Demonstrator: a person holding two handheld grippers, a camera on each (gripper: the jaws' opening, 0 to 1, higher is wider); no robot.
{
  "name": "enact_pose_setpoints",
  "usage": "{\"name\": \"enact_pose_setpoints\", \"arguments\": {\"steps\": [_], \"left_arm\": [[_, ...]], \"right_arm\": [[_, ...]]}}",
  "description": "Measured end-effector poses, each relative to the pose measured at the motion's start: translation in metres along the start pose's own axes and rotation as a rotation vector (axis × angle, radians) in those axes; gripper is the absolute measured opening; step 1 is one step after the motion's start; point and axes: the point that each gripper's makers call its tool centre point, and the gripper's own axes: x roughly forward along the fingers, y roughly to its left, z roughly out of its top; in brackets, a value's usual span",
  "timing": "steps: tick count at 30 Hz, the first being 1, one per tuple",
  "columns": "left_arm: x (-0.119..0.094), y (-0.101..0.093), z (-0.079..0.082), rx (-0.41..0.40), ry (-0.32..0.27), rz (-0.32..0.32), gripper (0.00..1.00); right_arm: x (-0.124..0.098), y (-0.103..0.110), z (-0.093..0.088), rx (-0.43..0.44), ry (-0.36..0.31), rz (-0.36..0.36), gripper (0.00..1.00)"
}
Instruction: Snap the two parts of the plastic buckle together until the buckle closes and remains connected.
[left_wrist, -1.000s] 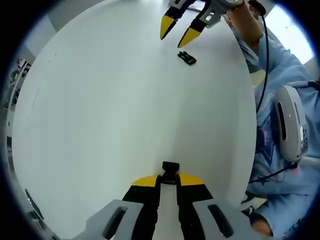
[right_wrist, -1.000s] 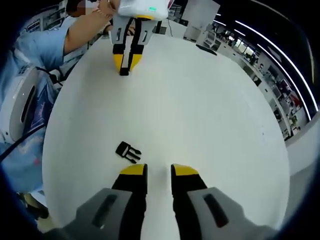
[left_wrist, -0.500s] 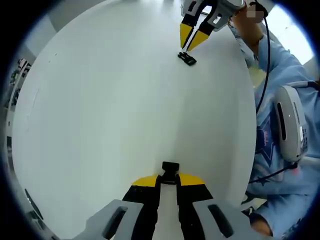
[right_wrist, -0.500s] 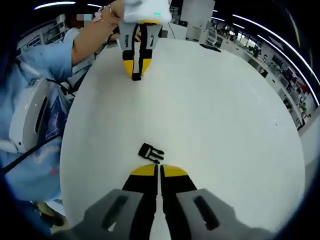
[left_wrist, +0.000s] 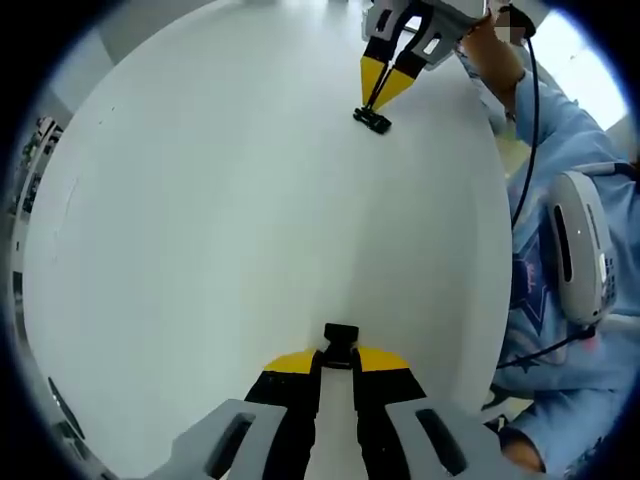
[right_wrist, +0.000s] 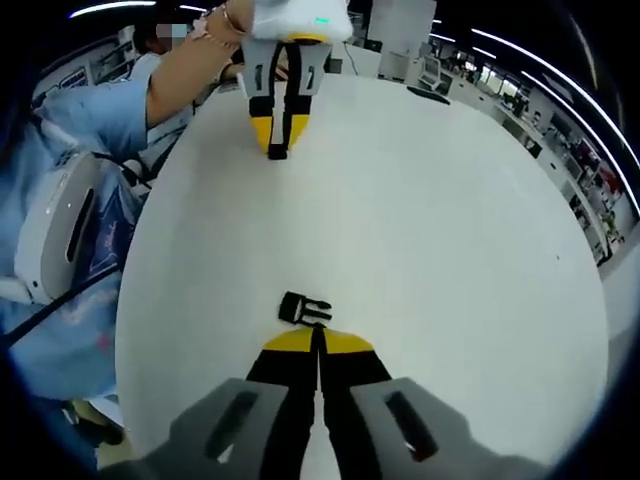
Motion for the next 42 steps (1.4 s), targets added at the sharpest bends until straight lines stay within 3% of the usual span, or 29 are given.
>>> {"name": "enact_pose_setpoints", "arguments": {"steps": [13,29,35,42], "left_arm": [[-0.001,0.0,0.001,-0.002,-0.004,-0.002,0.11],[-0.001,0.0,0.0,-0.004,-0.013,-0.003,0.11],[-0.001,0.001,0.0,-0.003,-0.015,0.001,0.11],[-0.001,0.002,0.001,-0.003,-0.015,0.001,0.11]], "right_arm": [[0.008,-0.011,0.015,-0.094,-0.006,0.027,0.01],[0.023,-0.005,0.036,-0.189,-0.001,0.075,0.01],[0.01,-0.018,0.046,-0.157,-0.053,0.003,0.01],[0.007,-0.001,0.04,-0.102,-0.055,0.043,0.09]]}}
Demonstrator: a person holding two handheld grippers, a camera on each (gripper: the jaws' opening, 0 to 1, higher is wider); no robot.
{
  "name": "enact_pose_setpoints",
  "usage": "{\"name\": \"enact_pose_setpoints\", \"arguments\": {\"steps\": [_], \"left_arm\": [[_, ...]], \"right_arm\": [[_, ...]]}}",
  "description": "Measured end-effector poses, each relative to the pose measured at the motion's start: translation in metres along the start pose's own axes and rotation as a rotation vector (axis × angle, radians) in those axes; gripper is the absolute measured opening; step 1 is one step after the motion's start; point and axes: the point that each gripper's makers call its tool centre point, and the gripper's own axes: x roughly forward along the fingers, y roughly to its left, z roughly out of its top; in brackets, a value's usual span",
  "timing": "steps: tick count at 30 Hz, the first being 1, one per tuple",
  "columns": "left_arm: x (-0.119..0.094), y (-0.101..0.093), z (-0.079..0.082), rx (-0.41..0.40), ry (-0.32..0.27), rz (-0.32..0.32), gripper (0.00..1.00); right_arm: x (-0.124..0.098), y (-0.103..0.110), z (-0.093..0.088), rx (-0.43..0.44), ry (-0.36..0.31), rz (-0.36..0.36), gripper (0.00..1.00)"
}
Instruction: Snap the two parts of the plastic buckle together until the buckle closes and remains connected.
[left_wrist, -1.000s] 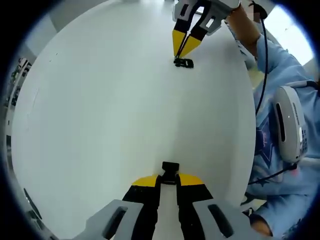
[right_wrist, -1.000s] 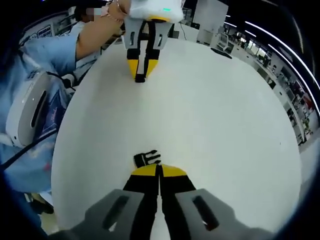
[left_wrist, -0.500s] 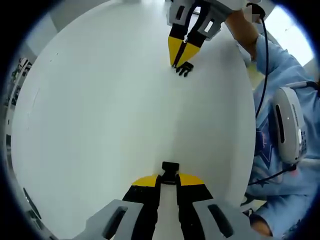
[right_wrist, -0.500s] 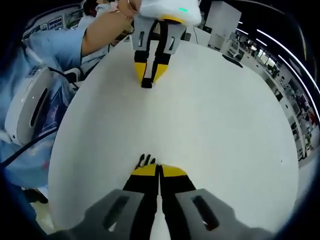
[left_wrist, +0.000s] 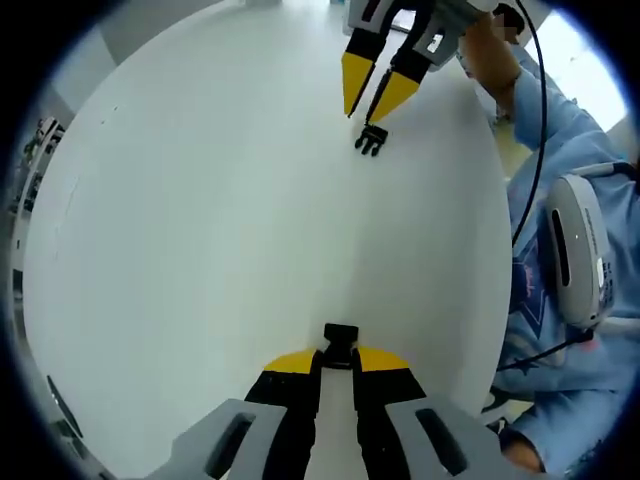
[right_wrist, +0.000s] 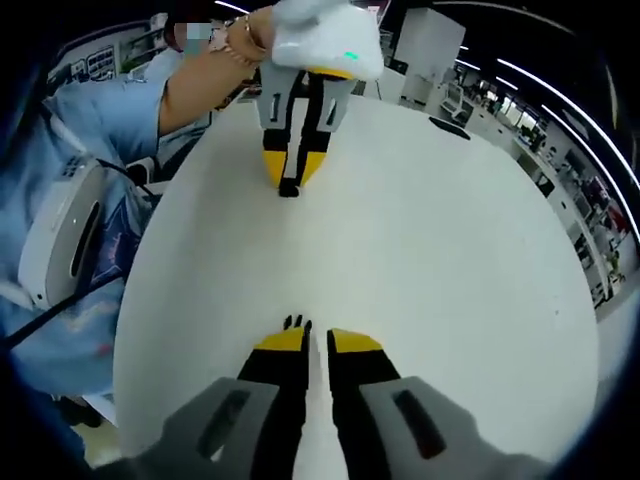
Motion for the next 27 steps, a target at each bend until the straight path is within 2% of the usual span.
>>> {"name": "enact_pose_setpoints", "arguments": {"steps": [10,23,27], "left_arm": [[0.0,0.001,0.0,-0.002,0.0,0.001,0.11],[-0.001,0.002,-0.001,0.0,-0.008,0.001,0.11],[-0.002,0.002,-0.001,0.015,-0.021,-0.009,0.11]], "right_arm": [[0.004,0.012,-0.011,0.043,0.036,0.003,0.16],[0.01,0.017,-0.014,0.06,0.07,0.021,0.12],[0.009,0.018,-0.014,0.039,0.079,0.031,0.12]]}}
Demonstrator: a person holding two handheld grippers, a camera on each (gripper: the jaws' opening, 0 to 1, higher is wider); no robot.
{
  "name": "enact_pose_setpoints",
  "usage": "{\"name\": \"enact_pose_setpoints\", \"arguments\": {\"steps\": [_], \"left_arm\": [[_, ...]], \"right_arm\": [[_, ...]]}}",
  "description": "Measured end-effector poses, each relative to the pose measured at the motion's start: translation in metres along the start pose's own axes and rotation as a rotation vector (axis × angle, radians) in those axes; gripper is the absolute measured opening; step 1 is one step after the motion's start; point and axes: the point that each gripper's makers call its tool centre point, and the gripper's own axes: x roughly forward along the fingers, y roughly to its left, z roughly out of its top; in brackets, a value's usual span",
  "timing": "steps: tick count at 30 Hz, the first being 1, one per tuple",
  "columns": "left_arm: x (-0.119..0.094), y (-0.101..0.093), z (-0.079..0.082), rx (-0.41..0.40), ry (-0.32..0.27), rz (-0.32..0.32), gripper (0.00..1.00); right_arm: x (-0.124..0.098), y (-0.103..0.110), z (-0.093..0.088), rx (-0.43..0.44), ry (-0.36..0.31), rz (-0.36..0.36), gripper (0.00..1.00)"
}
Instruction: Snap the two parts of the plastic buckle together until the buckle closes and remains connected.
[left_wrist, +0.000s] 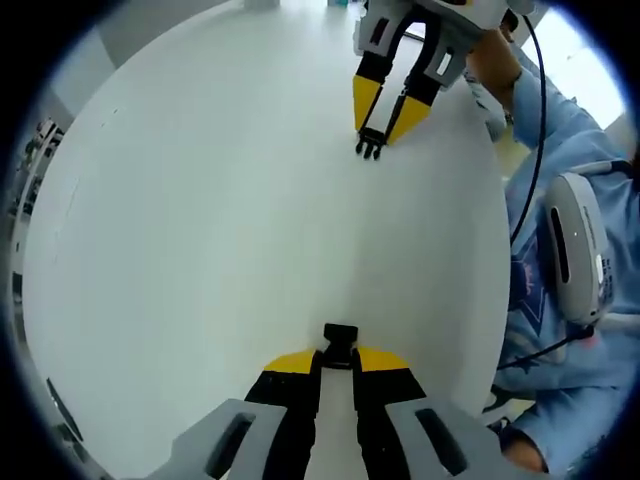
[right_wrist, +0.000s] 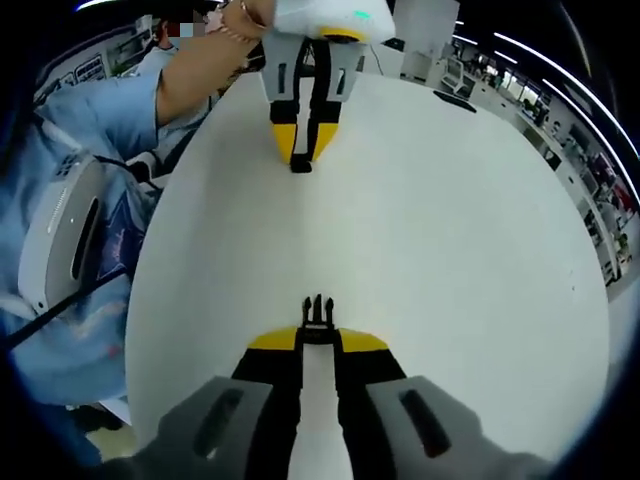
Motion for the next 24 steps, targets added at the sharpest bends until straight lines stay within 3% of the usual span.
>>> {"name": "enact_pose_setpoints", "arguments": {"steps": [11,24], "left_arm": [[0.0,-0.002,0.003,0.056,-0.02,0.006,0.11],[0.004,-0.011,0.028,0.094,-0.103,0.002,0.11]], "right_arm": [[0.001,0.0,0.004,-0.028,-0.008,0.012,0.11],[0.006,0.003,0.015,-0.058,-0.024,0.022,0.11]]}}
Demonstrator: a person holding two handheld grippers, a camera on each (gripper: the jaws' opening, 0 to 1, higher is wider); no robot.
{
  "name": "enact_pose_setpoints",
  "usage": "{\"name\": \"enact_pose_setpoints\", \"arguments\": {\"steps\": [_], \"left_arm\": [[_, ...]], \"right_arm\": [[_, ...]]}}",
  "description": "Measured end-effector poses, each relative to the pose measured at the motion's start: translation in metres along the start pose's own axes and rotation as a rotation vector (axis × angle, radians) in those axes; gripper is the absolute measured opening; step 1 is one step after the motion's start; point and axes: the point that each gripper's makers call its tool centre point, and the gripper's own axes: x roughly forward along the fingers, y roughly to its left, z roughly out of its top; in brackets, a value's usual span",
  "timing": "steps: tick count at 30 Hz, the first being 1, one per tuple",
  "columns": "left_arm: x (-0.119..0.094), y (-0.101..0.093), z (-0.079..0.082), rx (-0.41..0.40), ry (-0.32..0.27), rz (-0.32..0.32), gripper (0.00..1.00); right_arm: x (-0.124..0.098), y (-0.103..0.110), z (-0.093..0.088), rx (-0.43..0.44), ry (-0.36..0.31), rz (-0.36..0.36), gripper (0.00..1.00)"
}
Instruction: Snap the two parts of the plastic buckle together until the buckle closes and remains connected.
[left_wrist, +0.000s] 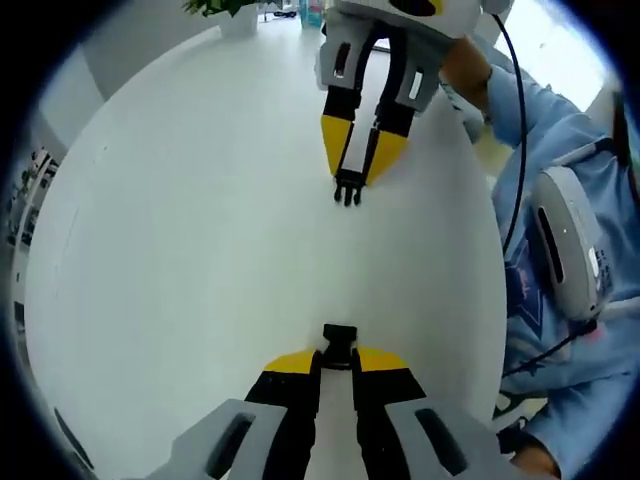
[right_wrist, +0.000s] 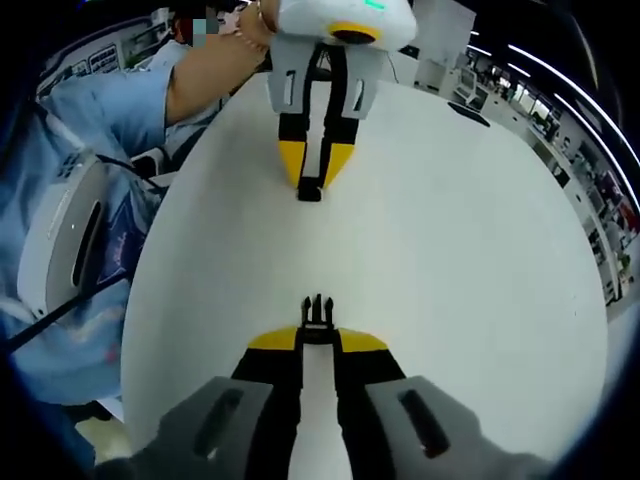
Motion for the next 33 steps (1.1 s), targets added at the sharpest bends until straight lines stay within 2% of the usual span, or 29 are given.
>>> {"name": "enact_pose_setpoints", "arguments": {"steps": [12,26,33], "left_arm": [[0.001,-0.001,0.013,0.023,-0.032,0.008,0.11],[0.004,-0.005,0.021,0.047,-0.052,0.018,0.11],[0.007,-0.006,0.027,0.055,-0.088,0.018,0.11]], "right_arm": [[0.005,0.004,0.015,-0.02,-0.02,0.011,0.11],[0.012,0.007,0.026,-0.044,0.026,0.02,0.11],[0.015,0.007,0.027,-0.036,0.031,0.026,0.11]]}}
